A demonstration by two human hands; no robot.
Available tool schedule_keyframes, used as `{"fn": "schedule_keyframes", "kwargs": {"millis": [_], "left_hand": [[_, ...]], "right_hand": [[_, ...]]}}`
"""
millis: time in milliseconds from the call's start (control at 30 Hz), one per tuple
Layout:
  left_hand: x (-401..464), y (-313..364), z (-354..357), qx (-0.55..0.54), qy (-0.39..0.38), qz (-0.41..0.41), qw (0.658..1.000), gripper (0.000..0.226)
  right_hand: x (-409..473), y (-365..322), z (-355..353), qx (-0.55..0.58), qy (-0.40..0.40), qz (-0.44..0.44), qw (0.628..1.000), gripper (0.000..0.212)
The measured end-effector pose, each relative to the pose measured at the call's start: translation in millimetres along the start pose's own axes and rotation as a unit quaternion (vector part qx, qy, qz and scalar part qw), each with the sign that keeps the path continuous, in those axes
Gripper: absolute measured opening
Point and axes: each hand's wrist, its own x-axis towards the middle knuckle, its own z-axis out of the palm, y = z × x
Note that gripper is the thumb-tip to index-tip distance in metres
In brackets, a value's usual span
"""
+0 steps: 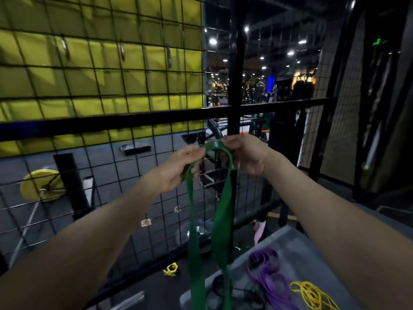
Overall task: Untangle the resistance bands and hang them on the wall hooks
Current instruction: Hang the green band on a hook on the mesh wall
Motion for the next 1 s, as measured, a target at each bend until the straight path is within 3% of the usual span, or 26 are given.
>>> {"fn": "schedule_keyframes", "kwargs": {"millis": [133,300,400,467,567,667,733,800,867,967,1000], "left_hand": [[-19,37,-19,-0.010,0.058,0.060,0.996,0.022],[-41,82,-40,-0.037,0.119,0.072,0.990,0.023],[-60,102,-61,-0.105,0.138,0.090,0.981,0.022],[-74,112,-74,-0.114,0.143,0.112,0.977,0.018],[-95,120,-91,-0.031,0.199,0.133,0.970,0.010],[-114,119,-107,0.001,0.219,0.125,0.968,0.011],[-124,116,-115,0.018,0.227,0.110,0.968,0.005],[-131,114,-124,0.069,0.250,0.094,0.961,0.017],[-136,117,-132,0.103,0.287,0.097,0.947,0.025],[-140,132,-148,0.115,0.338,0.126,0.926,0.002],[-141,139,-156,0.118,0.361,0.127,0.916,0.006]], "right_hand": [[7,-1,30,-0.062,-0.073,-0.018,0.995,0.003],[27,3,79,-0.178,-0.135,-0.089,0.971,0.024],[43,4,104,-0.313,-0.108,-0.118,0.936,0.022],[52,1,116,-0.314,-0.099,-0.104,0.939,0.021],[60,-10,126,-0.304,-0.101,-0.081,0.944,0.015],[70,-28,141,-0.166,-0.081,-0.083,0.979,0.008],[80,-41,152,-0.059,-0.066,-0.075,0.993,0.016],[91,-52,165,0.000,-0.065,-0.073,0.995,0.022],[102,-58,180,-0.033,-0.063,-0.089,0.993,0.021],[123,-53,203,-0.195,-0.060,-0.138,0.969,0.028],[130,-50,211,-0.235,-0.062,-0.153,0.958,0.029]]}}
